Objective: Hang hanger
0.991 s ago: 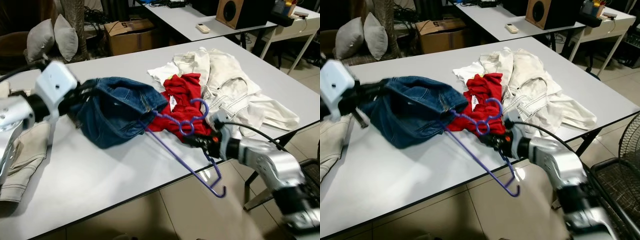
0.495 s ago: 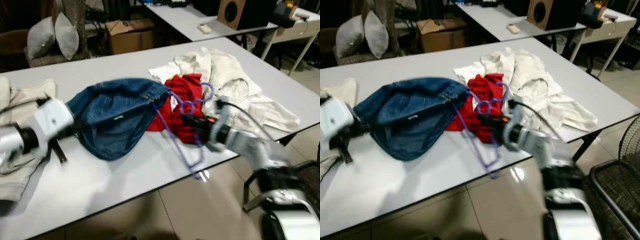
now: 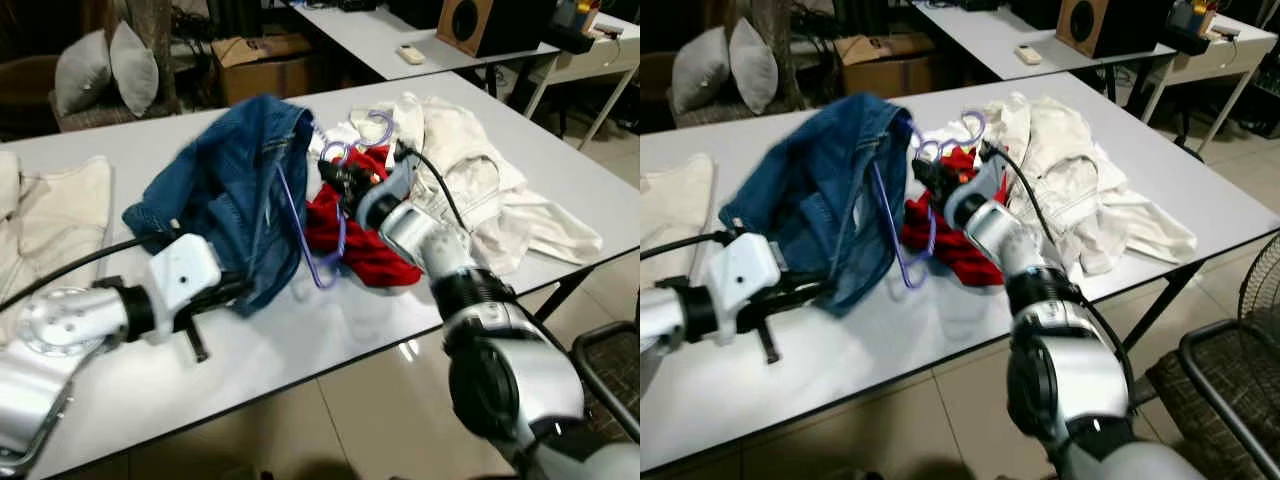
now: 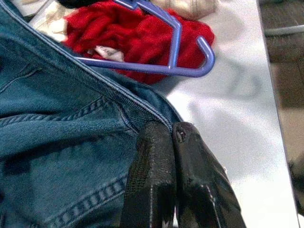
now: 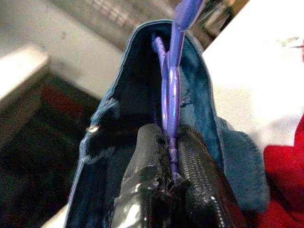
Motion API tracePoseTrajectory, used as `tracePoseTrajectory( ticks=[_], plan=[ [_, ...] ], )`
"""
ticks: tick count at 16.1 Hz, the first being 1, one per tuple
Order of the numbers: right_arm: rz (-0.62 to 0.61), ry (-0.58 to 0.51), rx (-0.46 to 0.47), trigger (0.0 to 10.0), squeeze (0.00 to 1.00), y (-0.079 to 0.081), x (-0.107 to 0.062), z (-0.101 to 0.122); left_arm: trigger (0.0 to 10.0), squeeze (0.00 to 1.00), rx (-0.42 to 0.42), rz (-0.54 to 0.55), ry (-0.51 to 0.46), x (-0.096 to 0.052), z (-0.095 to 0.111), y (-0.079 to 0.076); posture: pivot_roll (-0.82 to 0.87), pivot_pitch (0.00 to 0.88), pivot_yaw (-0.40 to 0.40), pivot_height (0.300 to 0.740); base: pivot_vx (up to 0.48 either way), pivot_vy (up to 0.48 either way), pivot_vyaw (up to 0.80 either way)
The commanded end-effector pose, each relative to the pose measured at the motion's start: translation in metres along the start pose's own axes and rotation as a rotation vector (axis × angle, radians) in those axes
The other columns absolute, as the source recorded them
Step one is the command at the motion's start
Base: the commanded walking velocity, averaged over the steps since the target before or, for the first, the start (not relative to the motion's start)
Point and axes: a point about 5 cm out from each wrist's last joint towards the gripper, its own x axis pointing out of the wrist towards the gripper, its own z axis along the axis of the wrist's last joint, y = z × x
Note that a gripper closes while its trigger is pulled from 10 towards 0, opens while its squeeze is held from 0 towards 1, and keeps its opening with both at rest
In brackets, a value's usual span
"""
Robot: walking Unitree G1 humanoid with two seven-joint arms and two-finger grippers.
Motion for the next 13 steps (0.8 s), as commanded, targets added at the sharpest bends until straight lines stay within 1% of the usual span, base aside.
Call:
tracePoseTrajectory(
  ticks=[1, 2, 3, 5, 6, 7, 8, 9, 10, 11, 12, 13],
  plan=[
    [0.014, -0.119, 0.024, 10.0, 0.0, 0.011, 0.004, 0.019, 0.0, 0.0, -0.014, -0.021, -0.039, 0.003, 0.007, -0.005, -0.02, 0.0, -0.014, 0.74, 0.0, 0.0, 0.0],
    [0.006, -0.147, 0.083, 10.0, 0.0, 0.016, 0.009, 0.017, 0.0, 0.0, -0.044, -0.032, -0.1, 0.01, 0.017, -0.011, -0.01, 0.0, -0.019, 0.74, 0.0, 0.0, 0.0],
    [0.004, -0.162, 0.133, 10.0, 0.0, 0.019, 0.013, 0.015, 0.0, 0.0, -0.044, -0.063, -0.113, 0.016, 0.021, -0.018, 0.0, 0.0, -0.023, 0.74, 0.0, 0.0, 0.0],
    [0.0, -0.178, 0.172, 10.0, 0.0, 0.022, 0.016, 0.014, 0.0, 0.0, -0.036, -0.083, -0.106, 0.02, 0.021, -0.023, 0.0, 0.0, -0.029, 0.74, 0.0, 0.0, 0.0],
    [-0.006, -0.189, 0.197, 10.0, 0.0, 0.026, 0.019, 0.012, 0.0, 0.0, -0.041, -0.096, -0.144, 0.025, 0.027, -0.026, 0.0, 0.0, -0.034, 0.74, 0.0, 0.0, 0.0],
    [-0.018, -0.181, 0.173, 10.0, 0.0, 0.029, 0.022, 0.009, 0.0, 0.0, -0.077, -0.095, -0.223, 0.029, 0.038, -0.025, 0.0, 0.0, -0.034, 0.74, 0.0, 0.0, 0.0],
    [-0.041, -0.16, 0.109, 10.0, 0.0, 0.029, 0.024, 0.002, 0.0, 0.0, -0.117, -0.085, -0.314, 0.028, 0.052, -0.021, 0.0, 0.0, -0.036, 0.74, 0.0, 0.0, 0.0],
    [-0.058, -0.143, 0.073, 10.0, 0.0, 0.028, 0.025, -0.004, 0.0, 0.0, -0.143, -0.079, -0.383, 0.025, 0.062, -0.018, 0.0, 0.0, -0.036, 0.74, 0.0, 0.0, 0.0],
    [-0.066, -0.118, 0.039, 10.0, 0.0, 0.027, 0.025, -0.012, 0.0, 0.0, -0.154, -0.079, -0.421, 0.022, 0.067, -0.016, 0.0, 0.0, -0.037, 0.74, 0.0, 0.0, 0.0],
    [-0.06, -0.072, -0.009, 10.0, 0.0, 0.025, 0.025, -0.023, 0.0, 0.0, -0.136, -0.044, -0.409, 0.015, 0.066, -0.007, 0.0, 0.0, -0.039, 0.74, 0.0, 0.0, 0.0],
    [-0.052, -0.038, -0.032, 10.0, 0.0, 0.022, 0.024, -0.029, 0.0, 0.0, -0.102, 0.005, -0.347, 0.008, 0.058, 0.003, 0.0, 0.0, -0.042, 0.74, 0.0, 0.0, 0.0],
    [-0.047, -0.023, -0.036, 10.0, 0.0, 0.019, 0.022, -0.03, 0.0, 0.0, -0.071, 0.039, -0.282, 0.003, 0.05, 0.011, 0.0, 0.0, -0.041, 0.74, 0.0, 0.0, 0.0]
  ],
)
